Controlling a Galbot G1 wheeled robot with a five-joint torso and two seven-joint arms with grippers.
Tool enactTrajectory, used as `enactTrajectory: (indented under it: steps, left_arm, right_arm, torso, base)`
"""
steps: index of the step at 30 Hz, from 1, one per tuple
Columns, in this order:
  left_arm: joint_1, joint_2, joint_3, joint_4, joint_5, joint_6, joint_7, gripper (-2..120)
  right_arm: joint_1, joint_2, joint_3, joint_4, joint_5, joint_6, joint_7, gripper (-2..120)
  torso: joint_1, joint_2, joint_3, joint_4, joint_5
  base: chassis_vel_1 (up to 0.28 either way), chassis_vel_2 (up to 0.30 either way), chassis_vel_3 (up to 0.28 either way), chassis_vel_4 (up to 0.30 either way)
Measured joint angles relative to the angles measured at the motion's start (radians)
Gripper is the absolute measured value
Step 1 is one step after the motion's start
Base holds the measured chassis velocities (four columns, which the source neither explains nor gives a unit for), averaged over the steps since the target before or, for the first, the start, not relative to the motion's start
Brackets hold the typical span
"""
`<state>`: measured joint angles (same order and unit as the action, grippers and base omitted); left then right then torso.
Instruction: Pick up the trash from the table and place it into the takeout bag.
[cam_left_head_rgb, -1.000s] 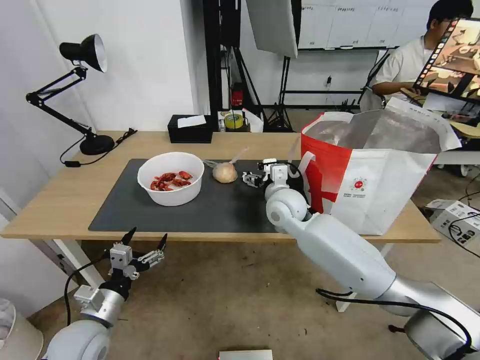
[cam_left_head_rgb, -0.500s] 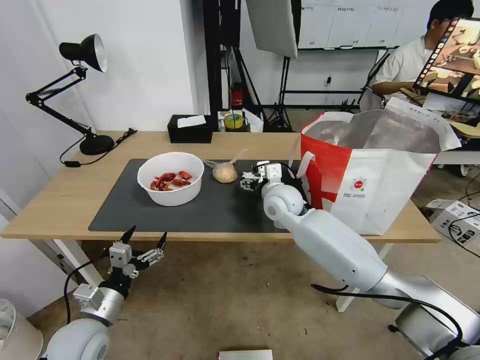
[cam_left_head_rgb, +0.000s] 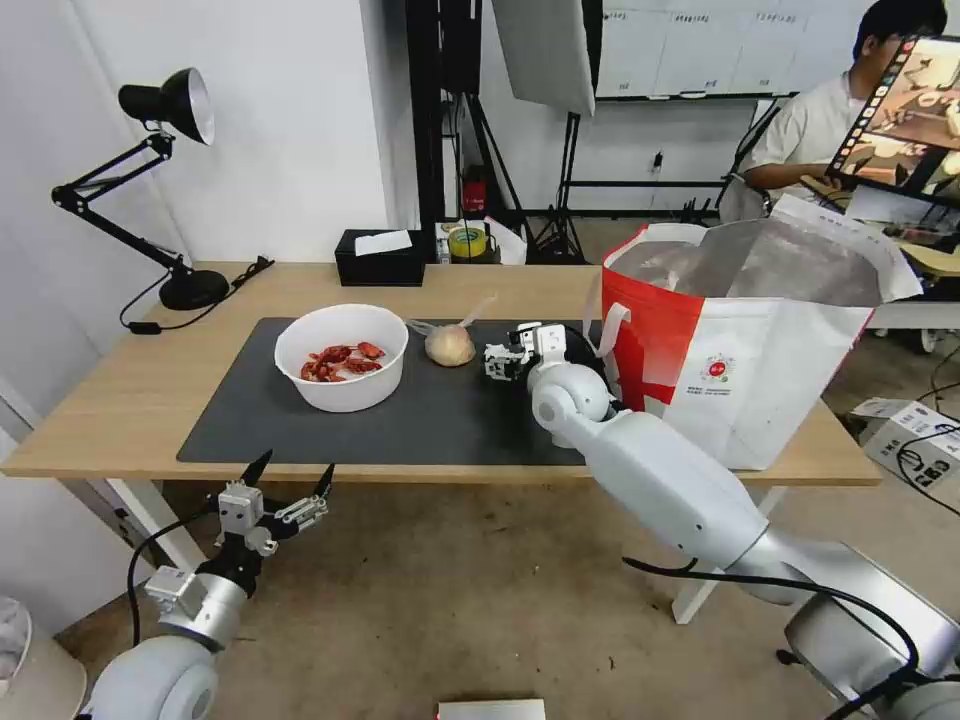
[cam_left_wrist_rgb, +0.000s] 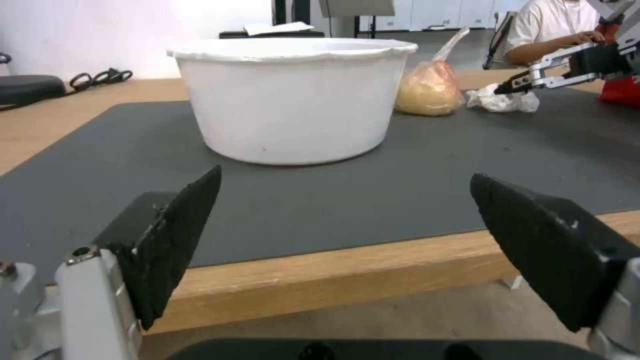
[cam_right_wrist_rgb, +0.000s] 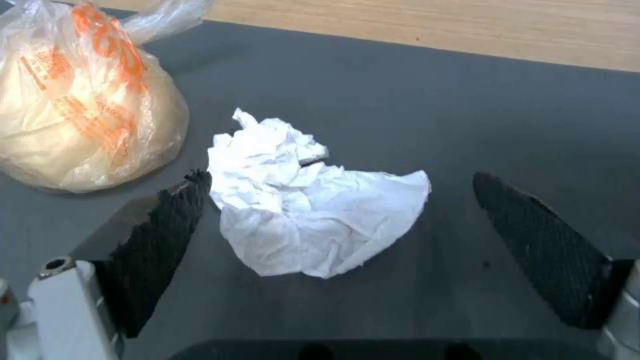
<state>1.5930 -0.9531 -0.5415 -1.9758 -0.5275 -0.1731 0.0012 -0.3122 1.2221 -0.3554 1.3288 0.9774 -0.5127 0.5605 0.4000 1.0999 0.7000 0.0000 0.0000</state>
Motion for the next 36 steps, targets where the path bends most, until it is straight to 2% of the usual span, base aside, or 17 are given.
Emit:
enactTrajectory:
  steps: [29, 33, 35, 36]
  left_arm:
    - [0.005, -0.004, 0.0, 0.001, -0.004, -0.003, 0.005, 100]
    - [0.001, -0.005, 0.002, 0.001, -0.005, -0.004, 0.006, 100]
    - [0.001, -0.006, 0.003, 0.0, -0.005, -0.004, 0.006, 100]
    - [0.002, -0.006, 0.003, -0.001, -0.005, -0.004, 0.006, 100]
  right_arm:
    - [0.008, 0.043, 0.0, -0.087, 0.012, -0.01, -0.05, 100]
    - [0.006, 0.049, 0.003, -0.094, 0.007, -0.002, -0.051, 93]
    - [0.005, 0.05, 0.004, -0.096, 0.005, 0.01, -0.052, 86]
    - [0.005, 0.05, 0.004, -0.096, 0.006, 0.015, -0.055, 91]
  torso:
    - [0.0, 0.0, 0.0, 0.0, 0.0]
    - [0.0, 0.0, 0.0, -0.0002, -0.0001]
    - [0.0, 0.0, 0.0, -0.0003, -0.0001]
    - [0.0, 0.0, 0.0, -0.0001, 0.0]
  base:
    - [0.0, 0.0, 0.0, 0.0]
    - [0.0, 0.0, 0.0, 0.0]
    - [0.0, 0.0, 0.0, 0.0]
    - [0.0, 0.0, 0.0, 0.0]
